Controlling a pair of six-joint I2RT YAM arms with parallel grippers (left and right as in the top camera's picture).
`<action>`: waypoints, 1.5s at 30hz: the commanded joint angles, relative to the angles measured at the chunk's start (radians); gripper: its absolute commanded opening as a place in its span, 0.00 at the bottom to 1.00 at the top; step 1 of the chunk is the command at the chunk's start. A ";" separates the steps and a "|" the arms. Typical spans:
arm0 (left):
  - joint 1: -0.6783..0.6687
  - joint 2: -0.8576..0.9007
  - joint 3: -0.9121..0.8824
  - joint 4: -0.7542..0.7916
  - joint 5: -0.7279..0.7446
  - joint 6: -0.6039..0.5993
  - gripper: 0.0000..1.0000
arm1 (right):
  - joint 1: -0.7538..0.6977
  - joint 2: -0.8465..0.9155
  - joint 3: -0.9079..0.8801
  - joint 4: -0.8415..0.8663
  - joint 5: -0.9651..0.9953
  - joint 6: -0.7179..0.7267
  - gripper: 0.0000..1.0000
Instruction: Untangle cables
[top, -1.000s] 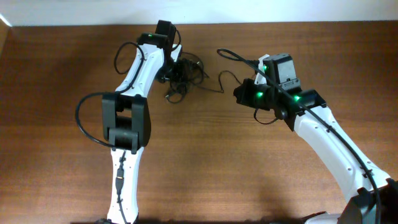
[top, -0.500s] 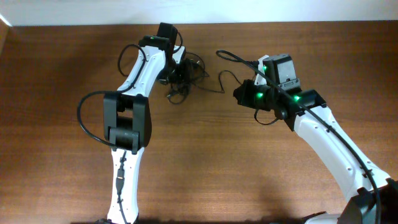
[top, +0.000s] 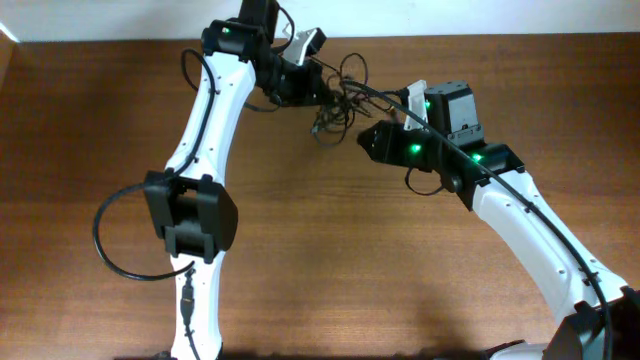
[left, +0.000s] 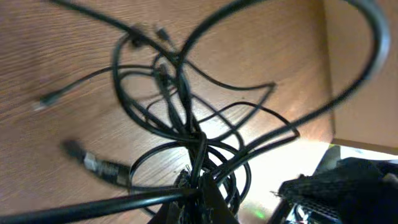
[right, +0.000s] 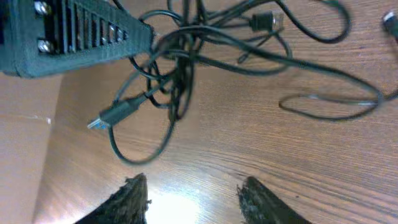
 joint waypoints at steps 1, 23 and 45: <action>-0.053 -0.011 0.009 0.001 0.058 0.009 0.00 | 0.026 -0.007 0.004 0.020 0.020 0.026 0.57; -0.085 -0.010 0.009 -0.071 0.137 0.235 0.00 | -0.079 0.055 0.005 0.121 0.062 0.150 0.59; 0.259 -0.011 0.009 0.091 0.484 0.113 0.00 | -0.157 0.105 0.004 -0.176 0.129 0.081 0.52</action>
